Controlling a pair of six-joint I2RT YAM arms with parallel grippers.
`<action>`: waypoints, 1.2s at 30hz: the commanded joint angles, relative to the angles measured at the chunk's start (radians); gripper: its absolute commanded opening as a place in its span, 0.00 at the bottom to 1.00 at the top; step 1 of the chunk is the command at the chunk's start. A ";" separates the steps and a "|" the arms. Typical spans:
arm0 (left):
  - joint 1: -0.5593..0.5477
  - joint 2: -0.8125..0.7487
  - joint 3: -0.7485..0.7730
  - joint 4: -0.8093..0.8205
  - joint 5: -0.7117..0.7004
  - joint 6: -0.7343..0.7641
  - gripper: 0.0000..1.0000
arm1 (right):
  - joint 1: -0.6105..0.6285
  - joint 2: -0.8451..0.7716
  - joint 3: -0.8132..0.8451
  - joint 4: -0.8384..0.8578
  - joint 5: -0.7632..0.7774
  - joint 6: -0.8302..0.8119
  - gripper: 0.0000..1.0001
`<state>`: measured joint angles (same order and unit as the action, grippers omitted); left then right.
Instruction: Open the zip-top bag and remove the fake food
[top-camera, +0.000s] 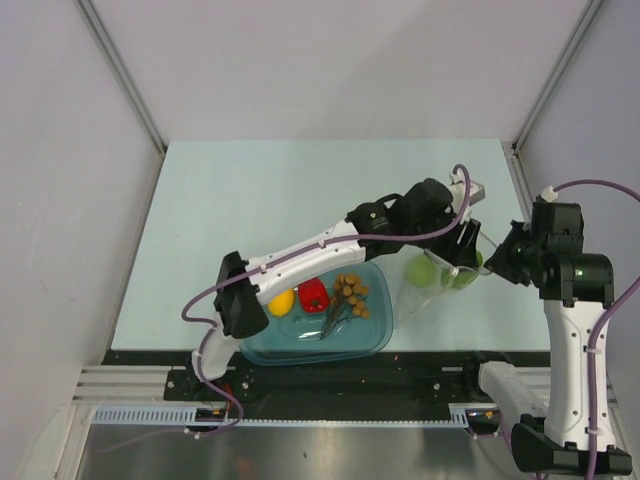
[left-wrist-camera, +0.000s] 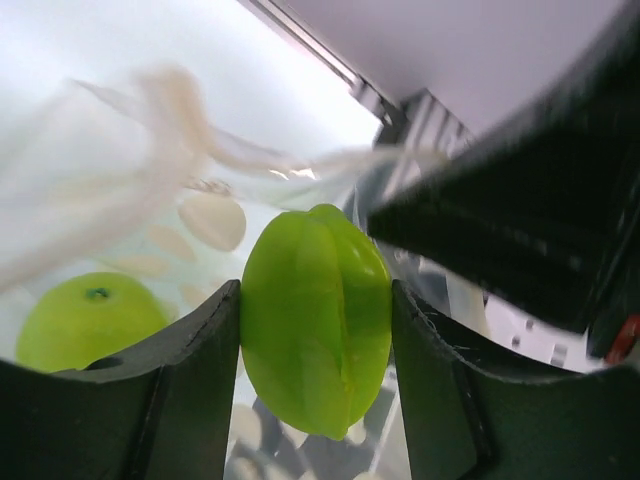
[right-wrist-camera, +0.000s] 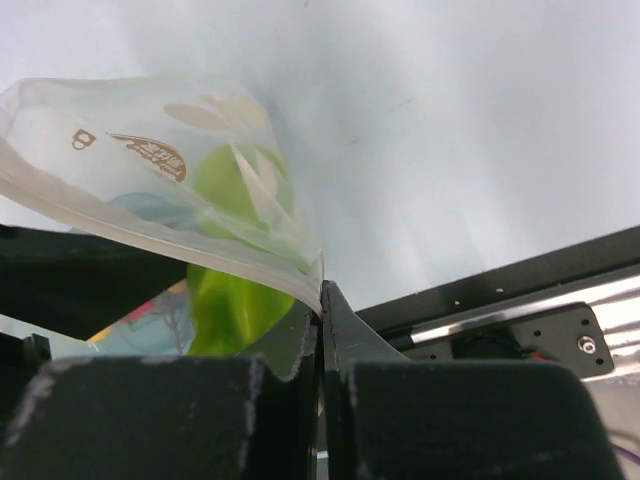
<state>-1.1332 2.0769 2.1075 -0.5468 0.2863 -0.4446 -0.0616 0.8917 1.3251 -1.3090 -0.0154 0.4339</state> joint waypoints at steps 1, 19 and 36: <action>0.006 0.049 0.173 -0.172 -0.234 -0.115 0.00 | -0.004 -0.005 0.043 0.050 -0.061 -0.018 0.00; 0.053 0.071 0.177 -0.062 0.020 -0.572 0.00 | 0.020 -0.046 0.002 0.102 -0.093 -0.034 0.00; 0.010 -0.211 -0.294 0.358 0.211 -0.096 0.00 | 0.040 0.007 0.008 0.060 0.084 -0.001 0.00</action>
<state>-1.0843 2.0384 1.8870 -0.3405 0.4442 -0.7620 -0.0113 0.9001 1.3224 -1.2865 0.0032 0.4347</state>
